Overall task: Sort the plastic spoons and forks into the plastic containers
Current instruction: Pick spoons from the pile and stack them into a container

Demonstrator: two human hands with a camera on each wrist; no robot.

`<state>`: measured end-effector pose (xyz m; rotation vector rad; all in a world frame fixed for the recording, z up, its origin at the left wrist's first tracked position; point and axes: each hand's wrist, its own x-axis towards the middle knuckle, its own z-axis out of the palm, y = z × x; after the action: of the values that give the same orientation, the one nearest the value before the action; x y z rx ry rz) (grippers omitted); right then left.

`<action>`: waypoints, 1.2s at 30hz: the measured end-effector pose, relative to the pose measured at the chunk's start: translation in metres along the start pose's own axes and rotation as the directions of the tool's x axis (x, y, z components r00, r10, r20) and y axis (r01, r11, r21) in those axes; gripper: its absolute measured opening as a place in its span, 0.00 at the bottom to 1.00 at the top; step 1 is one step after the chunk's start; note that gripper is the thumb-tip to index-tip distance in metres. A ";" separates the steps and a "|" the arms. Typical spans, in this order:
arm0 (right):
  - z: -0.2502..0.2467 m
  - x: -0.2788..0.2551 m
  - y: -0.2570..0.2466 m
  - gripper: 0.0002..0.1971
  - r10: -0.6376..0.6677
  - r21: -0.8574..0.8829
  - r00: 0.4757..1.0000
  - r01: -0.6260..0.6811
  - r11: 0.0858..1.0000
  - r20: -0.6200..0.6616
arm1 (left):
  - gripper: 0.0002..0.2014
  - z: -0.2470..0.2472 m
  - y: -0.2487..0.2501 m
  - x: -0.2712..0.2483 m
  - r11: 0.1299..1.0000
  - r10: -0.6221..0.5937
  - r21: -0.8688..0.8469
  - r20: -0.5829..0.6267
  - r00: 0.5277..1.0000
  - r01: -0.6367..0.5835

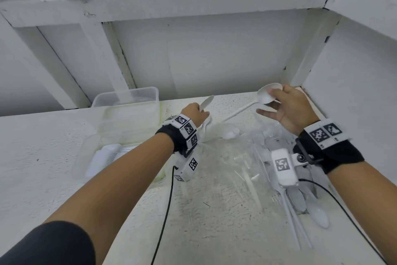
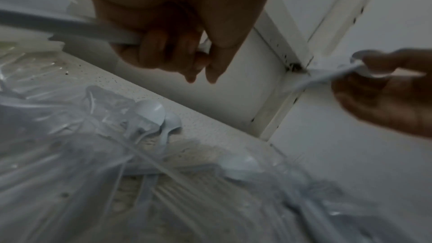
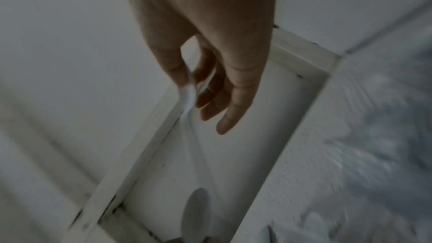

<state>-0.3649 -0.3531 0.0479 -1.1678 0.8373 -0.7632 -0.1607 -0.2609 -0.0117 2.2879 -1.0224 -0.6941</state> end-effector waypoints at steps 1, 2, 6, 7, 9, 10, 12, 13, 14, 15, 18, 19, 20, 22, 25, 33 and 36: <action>-0.001 0.000 0.003 0.05 0.025 0.115 0.999 -0.022 0.993 -0.021 | 0.11 0.003 -0.001 0.006 0.998 -0.021 0.054 0.005 1.000 0.020; -0.001 0.001 0.007 0.05 0.040 0.204 0.998 -0.032 0.978 -0.038 | 0.14 0.007 -0.001 0.011 0.995 -0.028 0.097 0.013 1.000 0.027; -0.002 0.005 0.017 0.05 0.062 0.354 0.987 -0.005 0.935 -0.149 | 0.14 0.026 0.002 0.024 0.946 -0.012 0.320 0.165 0.986 -0.042; -0.002 0.006 0.019 0.05 0.072 0.353 0.981 -0.005 0.936 -0.178 | 0.10 0.030 0.005 0.023 0.926 -0.021 0.372 0.230 0.973 -0.068; -0.002 0.006 0.021 0.07 0.100 0.291 0.971 -0.033 0.956 -0.216 | 0.14 0.039 0.005 0.027 0.889 -0.027 0.439 0.327 0.944 -0.127; -0.003 0.006 0.023 0.08 0.117 0.242 0.967 -0.061 0.968 -0.226 | 0.17 0.042 0.004 0.028 0.877 -0.036 0.459 0.360 0.932 -0.143; -0.004 0.004 0.027 0.11 0.141 0.152 0.964 -0.108 0.983 -0.227 | 0.18 0.044 0.001 0.029 0.857 -0.039 0.486 0.391 0.919 -0.170; -0.005 0.003 0.031 0.12 0.147 0.118 0.964 -0.124 0.985 -0.221 | 0.17 0.044 0.001 0.028 0.845 -0.042 0.504 0.396 0.917 -0.178; -0.006 0.002 0.034 0.12 0.154 0.090 0.964 -0.137 0.986 -0.215 | 0.15 0.045 -0.001 0.030 0.838 -0.034 0.513 0.389 0.920 -0.186; -0.007 0.002 0.037 0.10 0.158 0.065 0.964 -0.148 0.987 -0.212 | 0.14 0.044 -0.001 0.029 0.836 -0.025 0.516 0.376 0.926 -0.188; -0.006 0.002 0.043 0.04 0.169 0.001 0.964 -0.173 0.985 -0.205 | 0.09 0.039 0.000 0.021 0.852 0.031 0.484 0.335 0.942 -0.200; -0.005 0.002 0.044 0.02 0.164 -0.017 0.966 -0.171 0.985 -0.199 | 0.07 0.037 0.001 0.018 0.856 0.043 0.477 0.320 0.946 -0.200; -0.003 0.001 0.044 0.03 0.159 -0.033 0.969 -0.169 0.985 -0.190 | 0.06 0.036 0.001 0.015 0.860 0.070 0.464 0.306 0.949 -0.213; 0.001 -0.001 0.044 0.10 0.156 -0.078 0.973 -0.171 0.982 -0.173 | 0.07 0.031 0.001 0.009 0.874 0.120 0.426 0.280 0.953 -0.235; 0.007 -0.003 0.043 0.12 0.144 -0.197 0.981 -0.168 0.966 -0.131 | 0.09 0.021 0.000 -0.004 0.905 0.177 0.340 0.247 0.953 -0.256; 0.044 0.000 0.043 0.08 0.096 -0.473 0.995 -0.072 0.878 0.026 | 0.05 -0.026 -0.009 -0.026 0.963 0.181 -0.186 -0.097 0.979 -0.196; 0.075 0.012 0.049 0.11 0.125 -0.624 0.987 -0.037 0.780 0.099 | 0.07 -0.038 -0.018 -0.030 0.905 0.032 -0.409 -0.207 0.978 -0.116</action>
<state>-0.2899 -0.3172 0.0116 -1.7385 1.0574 -0.3200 -0.1450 -0.2171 0.0110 1.8880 -0.7753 -0.5777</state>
